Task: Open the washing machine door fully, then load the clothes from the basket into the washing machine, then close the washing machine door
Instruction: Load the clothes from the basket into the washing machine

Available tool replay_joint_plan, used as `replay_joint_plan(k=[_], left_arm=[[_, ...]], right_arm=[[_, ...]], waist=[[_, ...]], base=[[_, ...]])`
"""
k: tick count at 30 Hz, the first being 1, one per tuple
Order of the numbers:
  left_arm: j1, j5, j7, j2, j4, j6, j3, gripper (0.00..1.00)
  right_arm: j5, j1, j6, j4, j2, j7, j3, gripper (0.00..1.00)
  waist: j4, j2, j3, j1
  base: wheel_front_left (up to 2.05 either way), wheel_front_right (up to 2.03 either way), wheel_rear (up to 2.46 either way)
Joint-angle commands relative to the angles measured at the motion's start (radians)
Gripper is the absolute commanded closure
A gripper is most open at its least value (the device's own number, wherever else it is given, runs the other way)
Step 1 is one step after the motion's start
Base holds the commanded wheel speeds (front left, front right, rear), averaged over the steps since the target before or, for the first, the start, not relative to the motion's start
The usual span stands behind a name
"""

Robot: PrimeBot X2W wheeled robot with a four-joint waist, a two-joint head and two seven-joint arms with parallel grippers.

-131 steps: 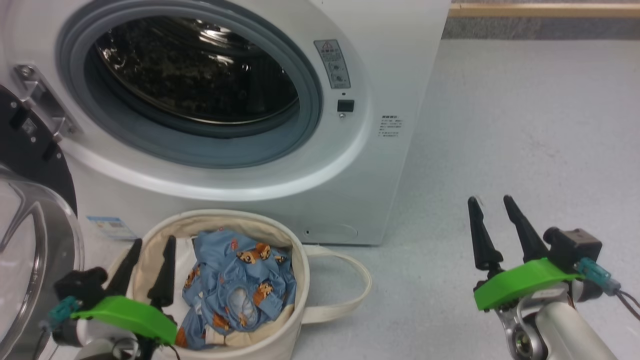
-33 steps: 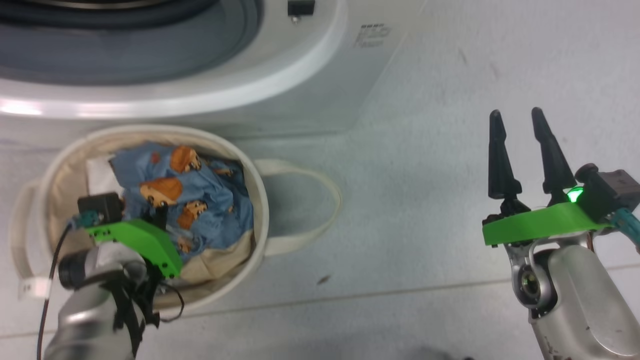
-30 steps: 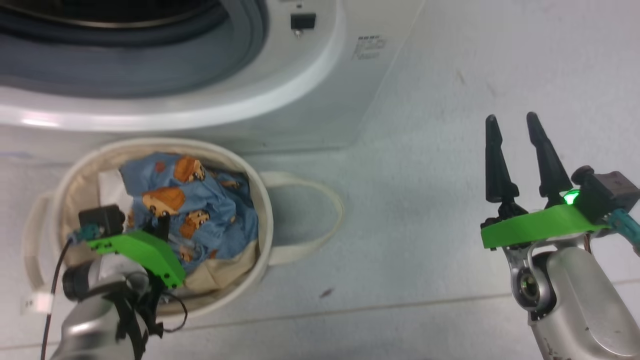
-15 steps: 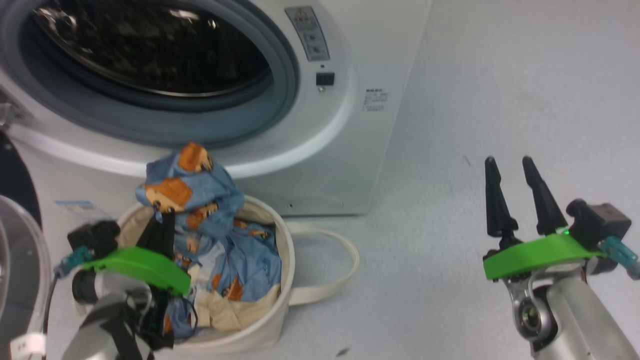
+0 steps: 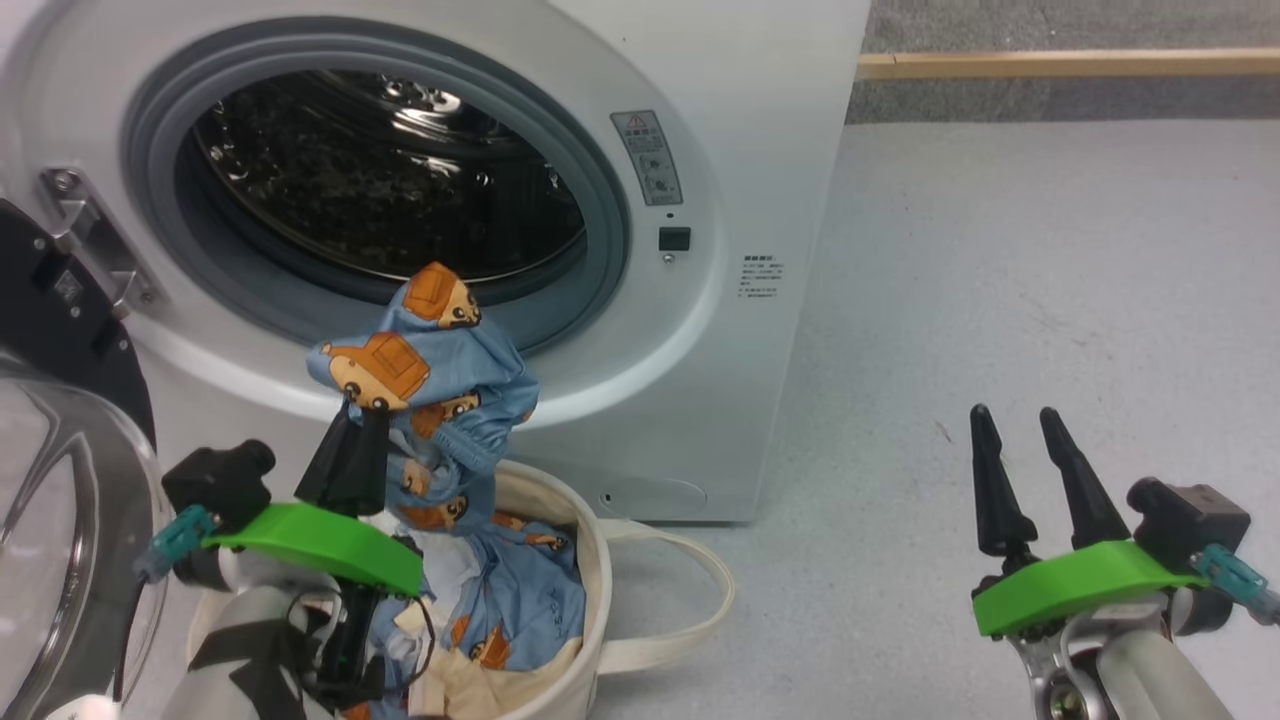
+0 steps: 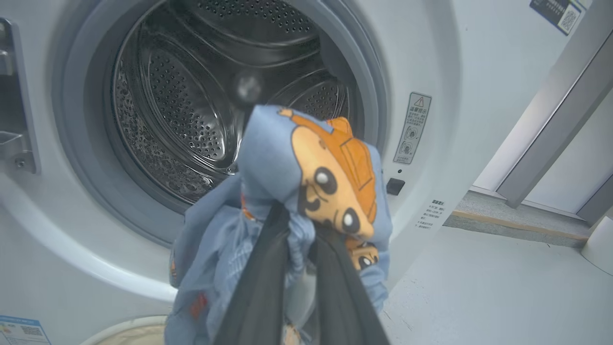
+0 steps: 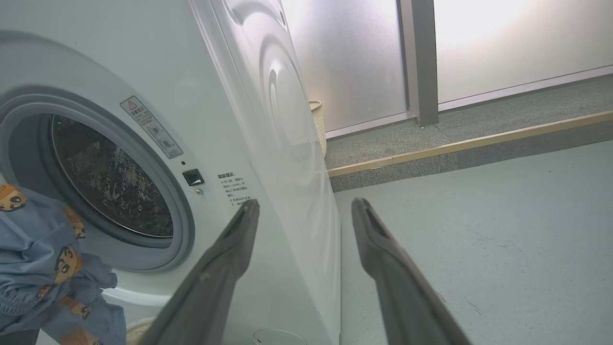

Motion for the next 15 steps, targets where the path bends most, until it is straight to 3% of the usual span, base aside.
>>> replay_joint_plan(k=[1,8,15], left_arm=[[-0.036,0.008,-0.007,0.025,-0.045,0.008,0.036,1.00],[-0.090,0.016,0.013,0.033,-0.034,0.018,0.027,1.00],[-0.213,0.013,0.017,0.049,0.102,0.012,0.033,1.00]], right_arm=[[0.007,-0.014,0.001,-0.027,-0.015,-0.012,0.019,0.00],[0.009,-0.017,0.001,-0.035,-0.021,-0.012,0.023,0.00],[-0.008,-0.039,0.001,-0.050,-0.024,-0.012,0.012,0.00]], waist=[[0.003,-0.0001,-0.005,0.0002],[-0.004,-0.0001,0.010,0.0002],[-0.029,-0.0001,0.080,0.0002]], base=[[0.00,0.00,0.00],[0.00,0.00,0.00],[0.00,0.00,0.00]])
